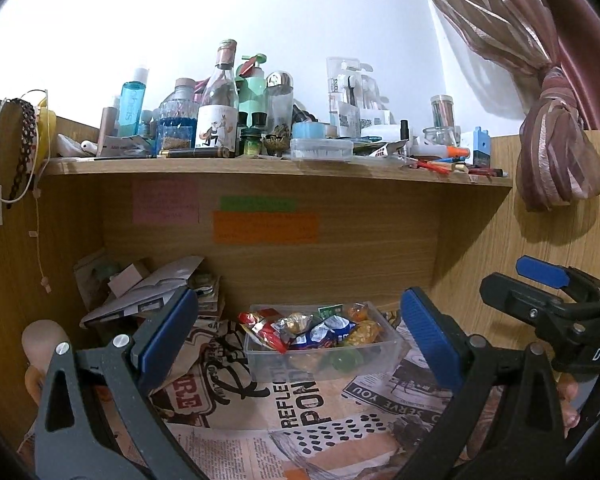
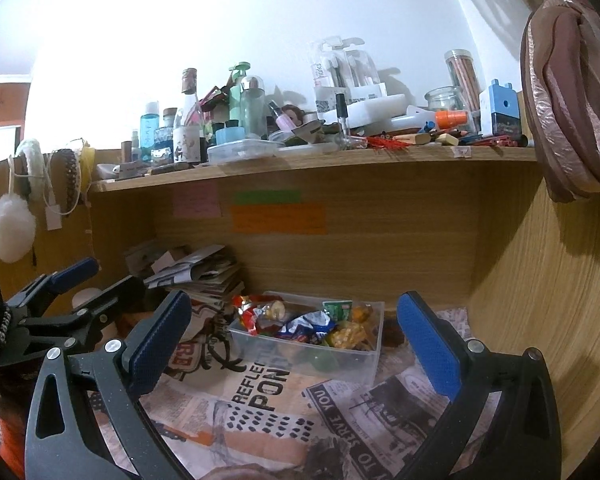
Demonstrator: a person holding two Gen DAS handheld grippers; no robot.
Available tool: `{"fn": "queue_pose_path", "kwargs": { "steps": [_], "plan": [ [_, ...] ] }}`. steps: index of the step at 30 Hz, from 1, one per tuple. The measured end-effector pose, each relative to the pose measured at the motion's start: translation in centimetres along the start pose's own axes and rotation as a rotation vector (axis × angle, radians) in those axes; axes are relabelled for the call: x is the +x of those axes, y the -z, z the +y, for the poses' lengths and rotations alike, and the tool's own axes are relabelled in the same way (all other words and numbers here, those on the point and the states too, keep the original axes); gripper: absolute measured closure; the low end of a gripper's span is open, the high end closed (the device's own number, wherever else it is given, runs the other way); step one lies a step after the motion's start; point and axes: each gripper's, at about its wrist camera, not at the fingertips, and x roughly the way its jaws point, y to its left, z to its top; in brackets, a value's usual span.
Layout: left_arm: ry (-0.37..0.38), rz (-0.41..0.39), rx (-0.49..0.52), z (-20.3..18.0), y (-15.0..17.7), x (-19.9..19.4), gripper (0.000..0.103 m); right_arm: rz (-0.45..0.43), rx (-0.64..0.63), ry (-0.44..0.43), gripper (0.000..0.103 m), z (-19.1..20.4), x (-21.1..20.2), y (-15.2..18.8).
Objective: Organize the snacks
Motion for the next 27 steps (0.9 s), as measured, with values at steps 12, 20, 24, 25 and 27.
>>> {"fn": "queue_pose_path", "kwargs": {
  "steps": [12, 20, 24, 25, 27],
  "plan": [
    [0.006, 0.015, -0.015, 0.51, 0.20, 0.34, 0.000, 0.002, -0.005, -0.008, 0.000, 0.35, 0.24, -0.10],
    [0.010, 0.022, -0.025, 0.74, 0.31, 0.44, 0.000, 0.004, -0.007, -0.012, 0.000, 0.52, 0.37, -0.11],
    [0.014, 0.025, -0.025, 0.71, 0.40, 0.48, 0.000, 0.006, -0.007, -0.015, 0.000, 0.67, 0.43, -0.09],
    [0.014, 0.024, -0.025, 0.69, 0.40, 0.48, 0.000, 0.006, -0.007, -0.017, 0.000, 0.71, 0.48, -0.08],
    [0.019, 0.023, -0.026, 0.71, 0.43, 0.49, 0.000, 0.006, -0.007, -0.019, 0.000, 0.73, 0.49, -0.07]
  ]
}}
